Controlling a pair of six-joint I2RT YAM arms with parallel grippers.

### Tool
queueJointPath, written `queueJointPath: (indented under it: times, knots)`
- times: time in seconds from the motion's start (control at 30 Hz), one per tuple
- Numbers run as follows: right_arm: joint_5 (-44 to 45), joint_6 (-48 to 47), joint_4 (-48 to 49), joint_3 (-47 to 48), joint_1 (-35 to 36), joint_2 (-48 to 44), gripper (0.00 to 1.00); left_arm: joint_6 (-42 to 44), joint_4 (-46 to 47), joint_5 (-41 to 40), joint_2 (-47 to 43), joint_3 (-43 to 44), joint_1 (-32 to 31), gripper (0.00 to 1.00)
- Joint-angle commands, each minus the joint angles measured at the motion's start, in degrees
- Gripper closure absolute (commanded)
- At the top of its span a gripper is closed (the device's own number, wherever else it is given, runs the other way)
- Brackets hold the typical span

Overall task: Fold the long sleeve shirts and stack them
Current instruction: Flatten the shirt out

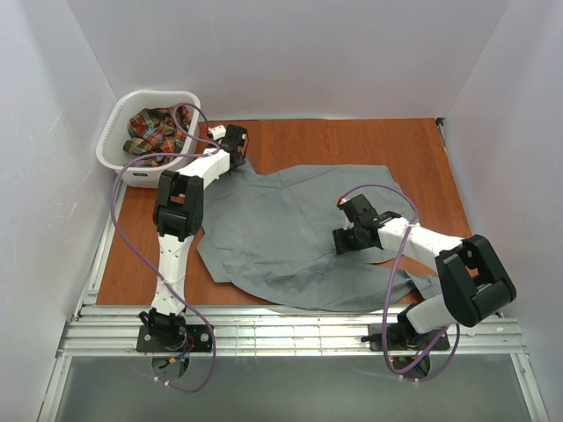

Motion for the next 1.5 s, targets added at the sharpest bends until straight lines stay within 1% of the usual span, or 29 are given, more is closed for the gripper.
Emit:
queueJointPath:
  times: [0.0,0.1,0.2,0.23,0.27,0.3,0.33,0.37,0.4,0.47,0.5,0.53,0.6,0.63,0.67,0.7,0.77,0.8,0.87,0.9,0.93,0.97,1.0,1.1,1.13,1.17,1.23,1.33,1.47]
  knots:
    - [-1.76,2.15,-0.46,-2.93,0.33,0.45,0.36,1.74,-1.87,4.95,2.23,-1.52,0.01,1.0]
    - [-2.47,2.5,-0.9,-4.42,0.33,0.1,0.4,6.48,1.64,3.82,-1.28,-1.51,-0.43,1.0]
    - [-3.08,2.94,-0.99,-6.17,0.33,-1.48,0.44,10.6,6.47,-1.01,-10.5,-4.31,-2.27,1.0]
    - [-3.08,3.11,-0.99,-6.44,0.33,-2.44,0.44,12.02,8.57,-2.76,-17.31,-6.15,-4.28,1.0]
    - [-3.17,3.38,-0.91,-6.71,0.33,-2.97,0.44,13.51,13.38,-4.87,-21.03,-12.0,-5.69,1.0]
    - [-3.26,3.64,-0.91,-7.32,0.24,-3.76,0.44,15.62,16.3,-10.46,-24.55,-15.45,-8.84,1.0]
    - [-3.26,3.82,-0.91,-7.59,0.33,-4.29,0.44,16.16,22.59,-12.95,-32.51,-19.4,-10.44,1.0]
    - [-3.26,3.91,-0.99,-7.85,0.33,-4.82,0.44,16.43,25.87,-16.2,-36.07,-29.19,-11.93,1.0]
    - [-3.35,3.91,-0.99,-7.94,0.33,-5.0,0.44,13.99,28.78,-16.84,-43.06,-33.64,-13.77,1.0]
    - [-3.61,4.08,-0.91,-8.03,0.33,-5.35,0.44,7.93,30.65,-15.11,-47.68,-46.0,-14.14,0.98]
    - [-3.52,4.08,-0.91,-8.03,0.33,-5.35,0.44,4.68,32.22,-12.48,-48.57,-49.12,-14.06,0.94]
    - [-3.44,3.91,-0.91,-7.94,0.24,-5.35,0.44,3.78,30.58,-10.27,-47.89,-50.63,-14.14,0.89]
    - [-3.96,3.73,-0.99,-7.59,0.33,-5.09,0.43,-0.25,24.09,-4.23,-46.3,-50.73,-14.84,0.81]
    - [-4.14,3.73,-1.17,-7.41,0.24,-5.09,0.43,-2.36,20.58,-3.32,-45.95,-51.08,-15.45,0.76]
    - [-4.14,3.73,-1.43,-7.15,0.33,-5.43,0.42,-3.69,19.33,-3.05,-46.47,-52.47,-16.33,0.66]
    - [-4.14,3.73,-1.43,-6.8,0.24,-5.7,0.41,-6.05,18.1,-0.87,-49.52,-53.36,-16.51,0.59]
    - [-3.96,3.73,-1.78,-6.27,0.24,-6.67,0.41,-6.34,18.52,1.08,-53.66,-55.12,-16.6,0.5]
    - [-3.88,3.64,-2.04,-5.84,0.24,-6.93,0.41,-5.73,19.05,2.04,-55.59,-55.39,-16.6,0.4]
    - [-3.87,3.38,-2.49,-5.48,0.33,-7.46,0.4,-1.17,19.57,3.54,-59.54,-54.6,-16.52,0.3]
    - [-3.87,3.2,-2.92,-5.04,0.33,-7.63,0.4,0.94,19.84,6.77,-60.0,-52.6,-16.52,0.23]
    - [-3.87,3.12,-3.1,-4.78,0.33,-7.81,0.4,4.87,19.49,8.02,-59.75,-51.36,-16.17,0.2]
    - [-3.87,2.94,-3.19,-4.6,0.33,-7.99,0.4,5.35,16.45,8.12,-58.26,-49.52,-15.82,0.15]
    - [-3.87,2.68,-3.28,-4.51,0.33,-8.25,0.4,5.44,14.94,7.6,-56.86,-47.93,-15.29,0.13]
    - [-3.0,2.59,-3.37,-4.25,0.24,-8.95,0.39,4.05,9.05,8.72,-49.05,-41.96,-10.12,0.13]
    - [-2.91,2.59,-3.37,-4.16,0.24,-9.3,0.39,2.82,7.47,11.78,-46.67,-38.03,-6.79,0.13]
    - [-2.91,2.5,-3.37,-4.25,0.24,-9.39,0.39,2.37,5.54,12.77,-41.43,-36.51,-5.37,0.13]
    - [-2.82,2.33,-3.37,-4.34,0.33,-9.39,0.39,2.36,4.2,15.74,-36.57,-32.21,-2.65,0.14]
    - [-2.56,1.88,-3.37,-4.51,0.24,-9.13,0.39,4.9,2.62,19.87,-26.73,-26.94,-0.96,0.18]
    - [-2.91,1.53,-3.37,-4.78,0.33,-9.04,0.39,9.57,0.95,27.78,-18.82,-21.47,-0.52,0.19]
